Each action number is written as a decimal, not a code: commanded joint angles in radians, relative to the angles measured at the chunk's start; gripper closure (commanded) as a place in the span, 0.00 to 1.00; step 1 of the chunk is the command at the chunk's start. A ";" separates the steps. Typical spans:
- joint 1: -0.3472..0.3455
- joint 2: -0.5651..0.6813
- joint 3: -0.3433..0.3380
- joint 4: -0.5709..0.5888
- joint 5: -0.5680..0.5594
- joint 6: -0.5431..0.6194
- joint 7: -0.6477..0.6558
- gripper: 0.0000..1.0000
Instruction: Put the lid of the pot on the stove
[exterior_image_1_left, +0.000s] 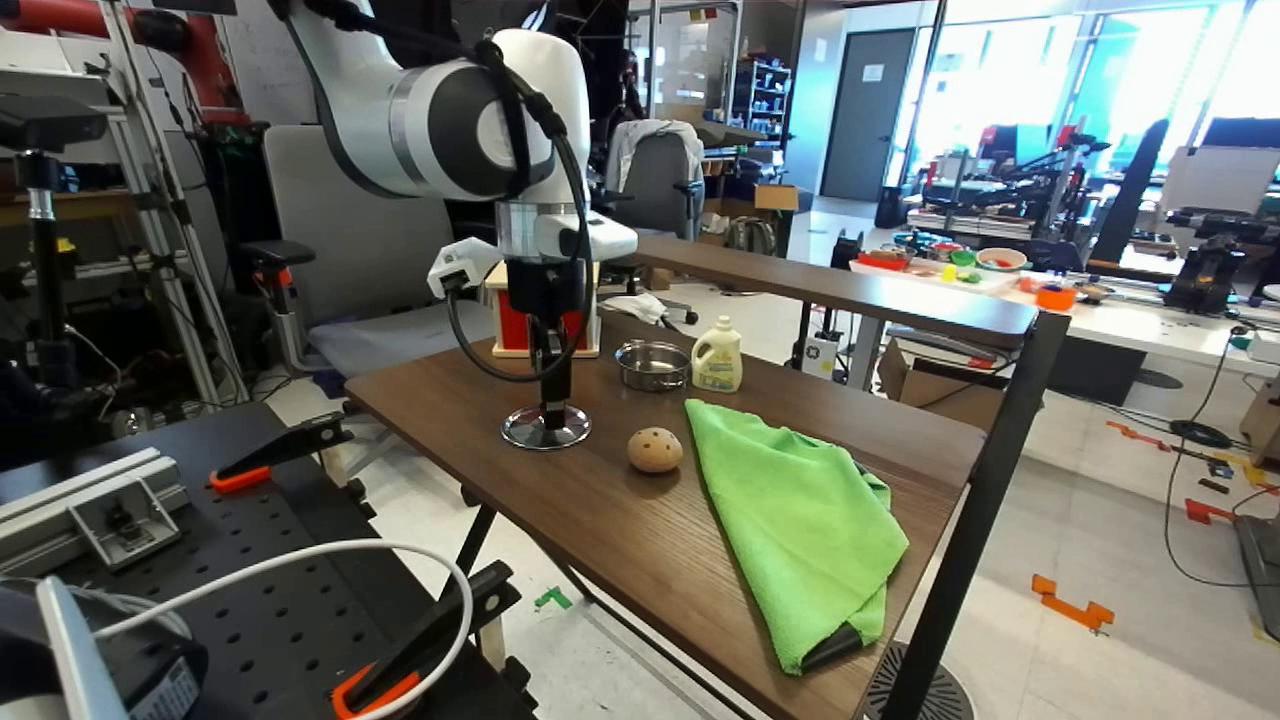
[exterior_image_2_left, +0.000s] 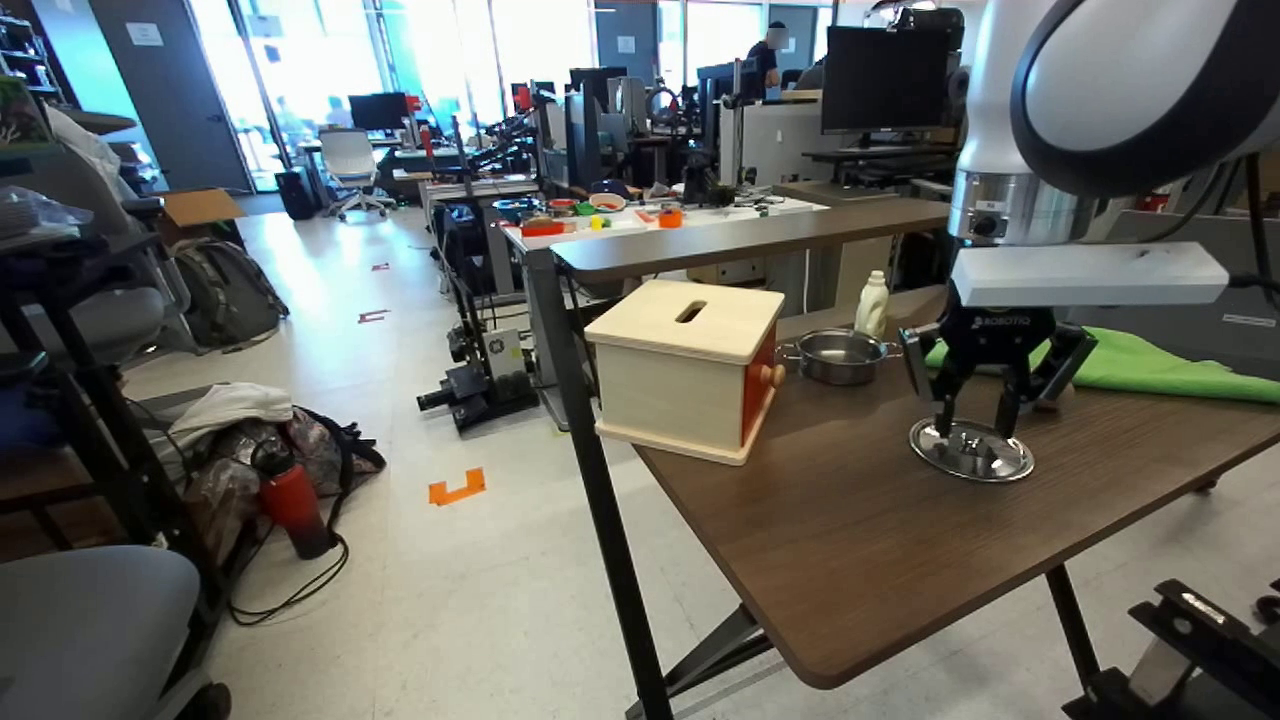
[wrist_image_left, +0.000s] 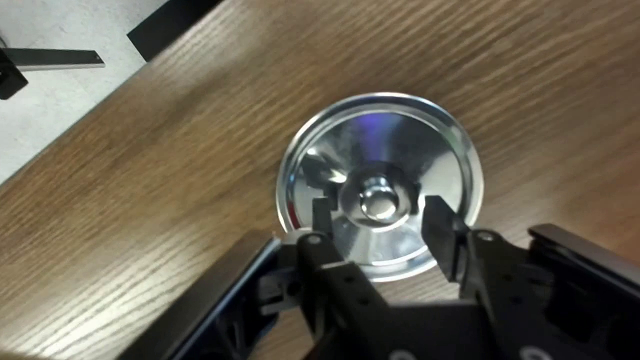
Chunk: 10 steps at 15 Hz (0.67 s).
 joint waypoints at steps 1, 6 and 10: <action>0.004 -0.092 0.011 0.062 0.024 -0.107 -0.021 0.19; -0.040 -0.257 0.064 0.170 0.054 -0.308 -0.102 0.00; -0.053 -0.272 0.086 0.186 0.075 -0.384 -0.101 0.00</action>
